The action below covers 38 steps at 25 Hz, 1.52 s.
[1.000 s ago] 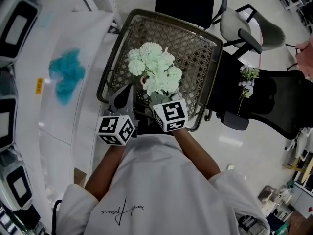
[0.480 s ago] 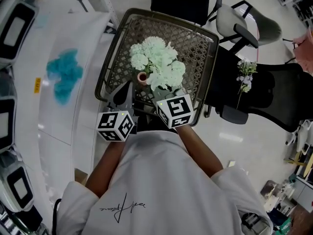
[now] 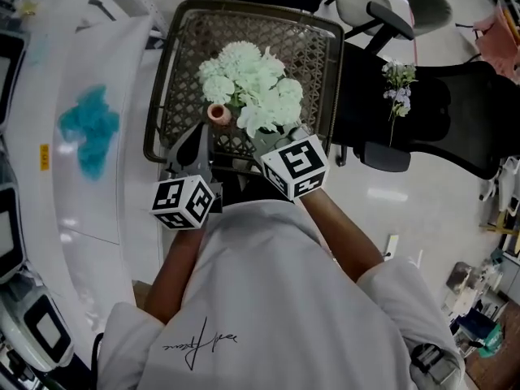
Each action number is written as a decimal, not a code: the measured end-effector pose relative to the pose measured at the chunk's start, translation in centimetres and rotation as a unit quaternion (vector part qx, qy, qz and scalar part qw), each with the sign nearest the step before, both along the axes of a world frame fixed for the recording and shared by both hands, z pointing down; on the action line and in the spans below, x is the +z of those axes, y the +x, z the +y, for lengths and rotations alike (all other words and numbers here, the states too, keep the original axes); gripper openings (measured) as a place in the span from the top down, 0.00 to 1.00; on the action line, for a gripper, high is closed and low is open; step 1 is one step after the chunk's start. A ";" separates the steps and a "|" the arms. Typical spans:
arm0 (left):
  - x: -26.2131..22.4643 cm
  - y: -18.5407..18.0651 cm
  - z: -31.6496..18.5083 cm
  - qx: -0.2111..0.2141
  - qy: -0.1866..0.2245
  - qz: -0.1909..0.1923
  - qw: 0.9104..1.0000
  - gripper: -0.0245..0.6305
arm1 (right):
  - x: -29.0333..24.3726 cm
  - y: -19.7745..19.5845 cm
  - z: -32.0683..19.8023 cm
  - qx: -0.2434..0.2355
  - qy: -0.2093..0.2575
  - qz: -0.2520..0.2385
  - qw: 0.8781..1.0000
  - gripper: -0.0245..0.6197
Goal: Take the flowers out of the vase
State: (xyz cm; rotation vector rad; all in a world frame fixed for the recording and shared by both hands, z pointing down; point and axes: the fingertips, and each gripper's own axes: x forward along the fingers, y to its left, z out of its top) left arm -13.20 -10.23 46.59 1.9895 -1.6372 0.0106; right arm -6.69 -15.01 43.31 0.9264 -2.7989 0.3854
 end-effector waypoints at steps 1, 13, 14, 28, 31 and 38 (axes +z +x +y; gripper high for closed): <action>0.0 0.1 0.0 0.003 0.000 0.001 1.000 0.96 | 0.0 0.2 0.2 -0.002 -0.002 0.000 1.000 0.83; 0.1 -0.1 0.5 0.005 -0.008 0.003 1.000 0.96 | -0.2 2.8 1.1 -0.011 -0.019 -0.007 1.000 0.84; 0.1 0.0 0.5 0.006 -0.008 0.003 1.000 0.96 | -0.2 3.0 1.3 -0.012 -0.020 -0.006 1.000 0.83; -0.5 1.4 0.3 0.019 -0.001 0.002 1.000 0.96 | -0.2 4.9 2.7 -0.025 -0.026 -0.005 0.999 0.84; -0.8 1.8 0.5 0.022 0.003 0.001 1.000 0.96 | -0.3 5.2 3.4 -0.024 -0.023 -0.003 0.999 0.84; -1.7 1.7 0.4 0.009 0.017 -0.002 1.000 0.96 | -0.5 6.4 4.3 -0.004 -0.022 -0.005 1.000 0.86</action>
